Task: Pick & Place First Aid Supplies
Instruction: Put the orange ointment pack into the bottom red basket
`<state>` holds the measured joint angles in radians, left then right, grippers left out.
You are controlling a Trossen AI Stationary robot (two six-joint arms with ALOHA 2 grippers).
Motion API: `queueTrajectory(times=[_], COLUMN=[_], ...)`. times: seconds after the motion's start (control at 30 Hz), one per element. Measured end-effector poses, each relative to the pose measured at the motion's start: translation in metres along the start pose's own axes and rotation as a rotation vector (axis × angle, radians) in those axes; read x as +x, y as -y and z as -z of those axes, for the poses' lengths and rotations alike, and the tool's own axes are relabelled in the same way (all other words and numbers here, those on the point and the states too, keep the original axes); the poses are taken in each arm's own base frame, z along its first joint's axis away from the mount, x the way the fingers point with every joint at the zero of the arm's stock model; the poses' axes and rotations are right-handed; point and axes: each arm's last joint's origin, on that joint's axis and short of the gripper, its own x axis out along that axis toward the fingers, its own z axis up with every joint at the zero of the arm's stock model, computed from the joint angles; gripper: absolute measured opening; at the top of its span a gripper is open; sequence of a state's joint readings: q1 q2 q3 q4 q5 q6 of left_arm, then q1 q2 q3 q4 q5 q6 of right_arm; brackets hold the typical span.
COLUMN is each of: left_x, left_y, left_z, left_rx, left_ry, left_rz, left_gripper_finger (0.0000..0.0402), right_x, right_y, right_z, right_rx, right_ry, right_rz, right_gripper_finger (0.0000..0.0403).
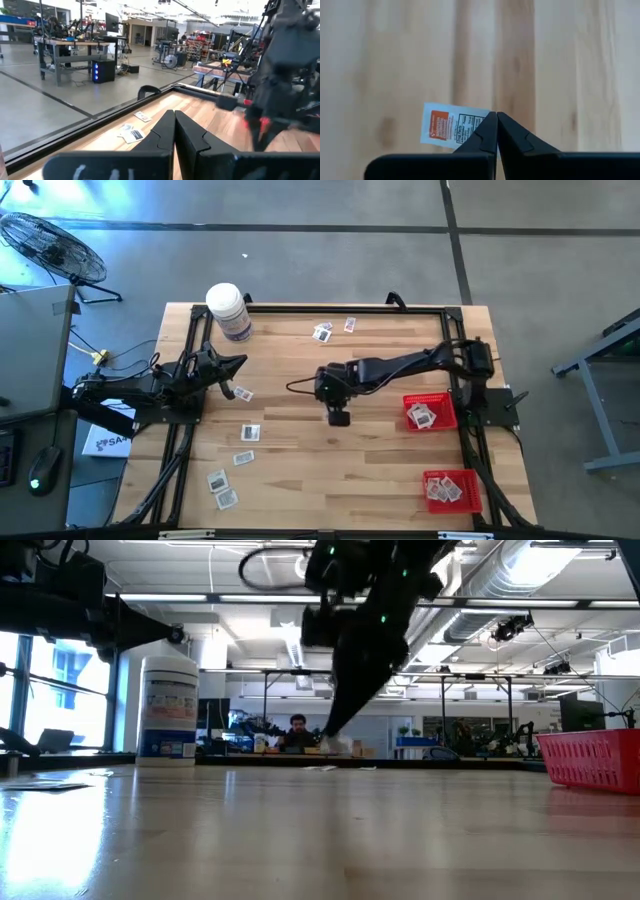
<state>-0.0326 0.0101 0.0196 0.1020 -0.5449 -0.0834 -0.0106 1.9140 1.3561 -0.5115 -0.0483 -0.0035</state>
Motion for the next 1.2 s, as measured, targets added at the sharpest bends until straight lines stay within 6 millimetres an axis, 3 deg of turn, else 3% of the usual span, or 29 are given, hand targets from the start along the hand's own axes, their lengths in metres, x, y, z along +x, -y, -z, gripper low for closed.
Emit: queueTrajectory(times=[0.17, 0.4, 0.8, 1.0, 1.2], left_x=[0.0, 0.0, 0.0, 0.0, 0.0], left_y=[0.0, -0.001, 0.0, 0.0, 0.0], left_z=[0.0, 0.0, -0.002, -0.003, -0.003], left_rx=[0.0, 0.006, -0.016, -0.022, -0.063], left_ry=[0.0, 0.004, 0.02, 0.029, 0.027], left_rz=[0.0, -0.029, -0.006, -0.009, -0.008], left_gripper_finger=[0.0, 0.0, 0.0, 0.0, 0.0], right_x=[-0.025, -0.072, -0.131, -0.145, -0.127], right_y=[-0.031, -0.1, -0.194, -0.219, -0.223], right_z=[0.003, 0.026, 0.118, 0.149, 0.173], right_rx=[0.029, 0.149, 0.449, 0.454, 0.498], right_ry=[-0.033, -0.167, -0.699, -0.725, -0.738], right_rz=[-0.114, -0.197, 0.022, 0.147, 0.18], right_gripper_finger=[0.0, 0.0, 0.0, 0.0, 0.0])
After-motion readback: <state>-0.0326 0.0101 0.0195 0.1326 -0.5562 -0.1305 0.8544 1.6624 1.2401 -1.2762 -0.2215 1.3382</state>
